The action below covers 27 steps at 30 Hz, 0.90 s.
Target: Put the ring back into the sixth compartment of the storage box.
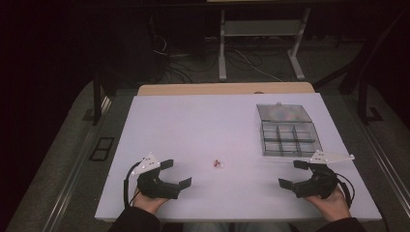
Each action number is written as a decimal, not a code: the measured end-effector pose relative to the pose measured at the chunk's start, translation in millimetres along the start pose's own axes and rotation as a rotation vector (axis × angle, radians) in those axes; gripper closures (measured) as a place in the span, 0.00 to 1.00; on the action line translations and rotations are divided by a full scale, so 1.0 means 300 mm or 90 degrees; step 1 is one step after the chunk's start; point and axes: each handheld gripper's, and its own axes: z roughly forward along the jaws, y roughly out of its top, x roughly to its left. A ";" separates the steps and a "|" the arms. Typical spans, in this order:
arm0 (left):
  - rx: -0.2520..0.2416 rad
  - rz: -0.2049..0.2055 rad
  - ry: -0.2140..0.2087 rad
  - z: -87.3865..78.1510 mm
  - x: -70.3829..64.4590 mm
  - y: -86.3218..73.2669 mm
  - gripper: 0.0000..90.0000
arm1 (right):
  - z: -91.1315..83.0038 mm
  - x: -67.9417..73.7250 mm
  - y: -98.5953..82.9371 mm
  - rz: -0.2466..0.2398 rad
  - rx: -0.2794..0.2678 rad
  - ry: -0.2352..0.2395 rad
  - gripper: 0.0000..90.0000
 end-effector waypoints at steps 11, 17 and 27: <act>0.000 -0.005 0.000 -0.002 0.000 -0.002 0.00 | -0.003 0.012 0.028 -0.018 0.017 0.002 0.01; -0.002 -0.006 -0.001 -0.002 -0.001 -0.003 0.00 | 0.008 0.033 0.053 -0.032 0.035 0.011 0.01; -0.002 -0.006 -0.003 -0.002 -0.001 -0.003 0.00 | 0.032 0.056 0.101 -0.053 0.058 0.025 0.01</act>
